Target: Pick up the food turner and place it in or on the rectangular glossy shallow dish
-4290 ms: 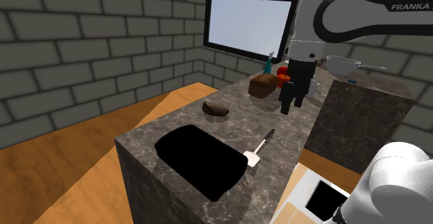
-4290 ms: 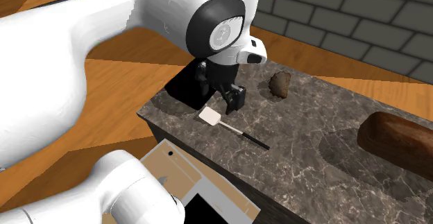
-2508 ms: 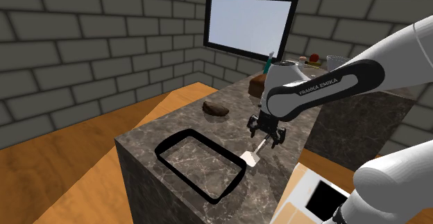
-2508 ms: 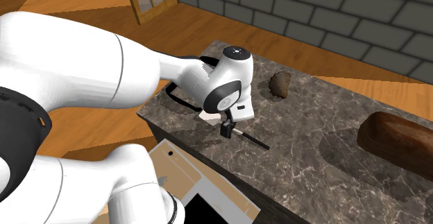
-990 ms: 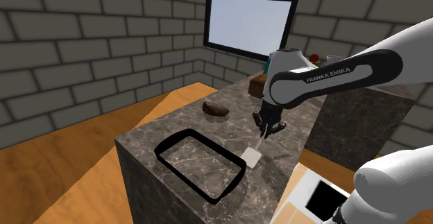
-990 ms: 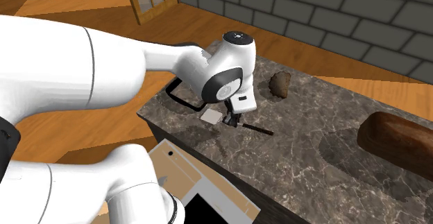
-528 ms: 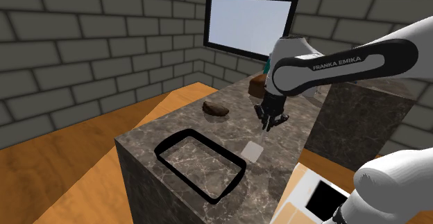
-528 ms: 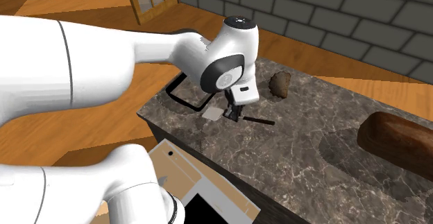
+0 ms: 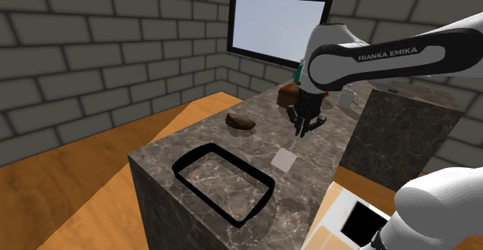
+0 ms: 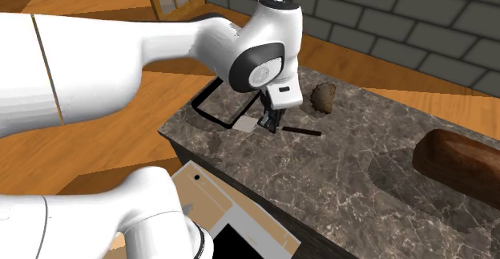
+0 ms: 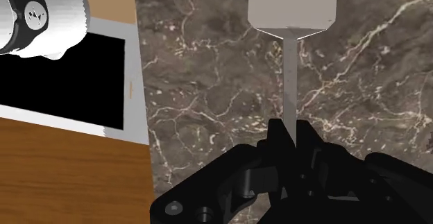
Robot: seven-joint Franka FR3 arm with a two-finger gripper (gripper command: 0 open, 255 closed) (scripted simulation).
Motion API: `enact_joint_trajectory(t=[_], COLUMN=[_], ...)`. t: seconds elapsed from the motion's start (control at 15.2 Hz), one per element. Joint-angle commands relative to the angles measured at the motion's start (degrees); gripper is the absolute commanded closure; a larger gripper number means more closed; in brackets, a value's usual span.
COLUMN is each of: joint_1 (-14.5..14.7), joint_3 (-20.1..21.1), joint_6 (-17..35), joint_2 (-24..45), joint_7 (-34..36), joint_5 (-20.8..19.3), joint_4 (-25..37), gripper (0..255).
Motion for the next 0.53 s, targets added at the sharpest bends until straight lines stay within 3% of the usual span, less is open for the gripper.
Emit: enact_joint_trajectory(t=[0.0, 0.46], joint_1=[0.49, 2.65], joint_3=[1.20, 10.12], joint_6=[-0.48, -0.85], joint_2=[0.58, 6.75], joint_7=[1.48, 12.05], joint_5=[0.48, 2.60], joint_4=[1.09, 8.29], gripper=[255, 255])
